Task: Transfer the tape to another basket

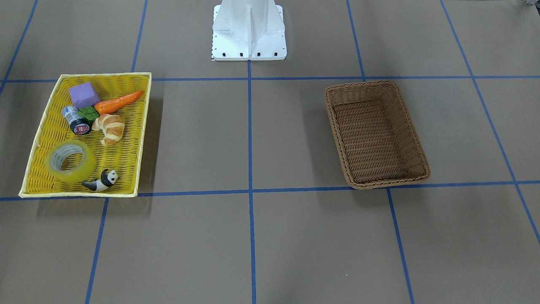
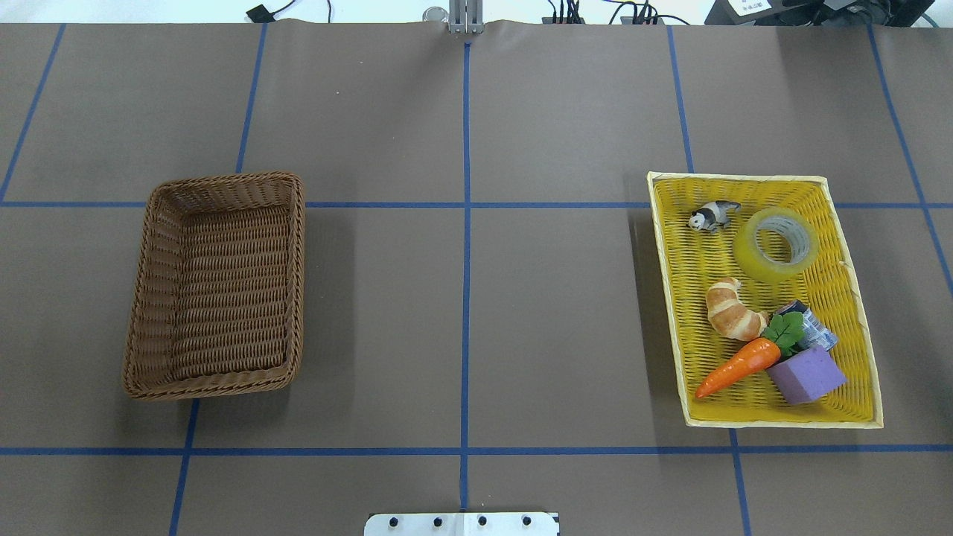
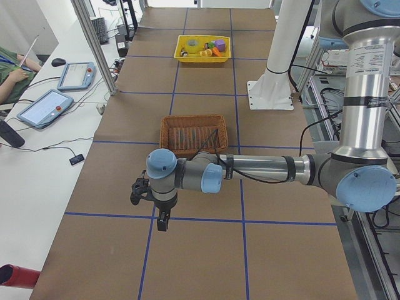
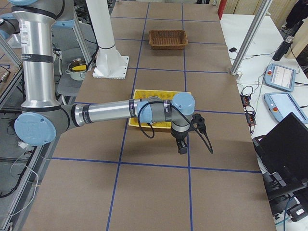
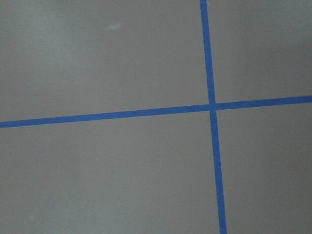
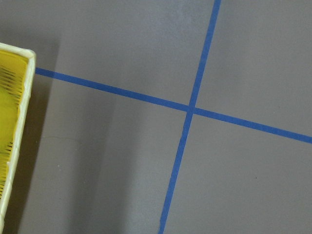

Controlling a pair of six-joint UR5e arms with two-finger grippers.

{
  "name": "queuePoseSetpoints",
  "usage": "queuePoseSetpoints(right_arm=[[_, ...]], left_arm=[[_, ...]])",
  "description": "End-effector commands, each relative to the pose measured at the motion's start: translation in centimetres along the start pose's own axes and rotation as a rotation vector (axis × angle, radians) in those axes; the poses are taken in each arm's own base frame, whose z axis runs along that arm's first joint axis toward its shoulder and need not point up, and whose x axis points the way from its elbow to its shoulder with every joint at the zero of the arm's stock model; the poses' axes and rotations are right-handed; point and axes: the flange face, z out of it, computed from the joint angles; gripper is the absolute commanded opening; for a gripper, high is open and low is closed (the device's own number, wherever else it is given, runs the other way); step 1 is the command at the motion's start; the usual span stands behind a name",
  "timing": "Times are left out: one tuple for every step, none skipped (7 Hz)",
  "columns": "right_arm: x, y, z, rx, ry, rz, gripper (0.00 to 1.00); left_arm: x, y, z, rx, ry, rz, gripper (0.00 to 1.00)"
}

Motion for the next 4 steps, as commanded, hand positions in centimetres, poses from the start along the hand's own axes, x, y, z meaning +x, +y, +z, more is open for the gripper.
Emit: queuePoseSetpoints(right_arm=[[-2.7,-1.7,-1.2,0.024,0.009,-0.063,1.0],[-3.0,-2.1,-1.1,0.025,0.009,-0.071,1.0],[-3.2,-2.1,-1.2,0.027,0.009,-0.074,1.0],[-3.7,-2.4,-1.1,0.026,0.006,-0.085,1.0]], left_arm=[[0.7,-0.2,-0.8,0.017,0.003,0.013,0.98],[0.8,-0.4,-1.0,0.023,0.0,0.02,0.98],[1.4,-0.6,-1.7,0.036,0.0,0.029,0.98],[1.5,-0.6,-1.8,0.046,0.002,0.041,0.98]])
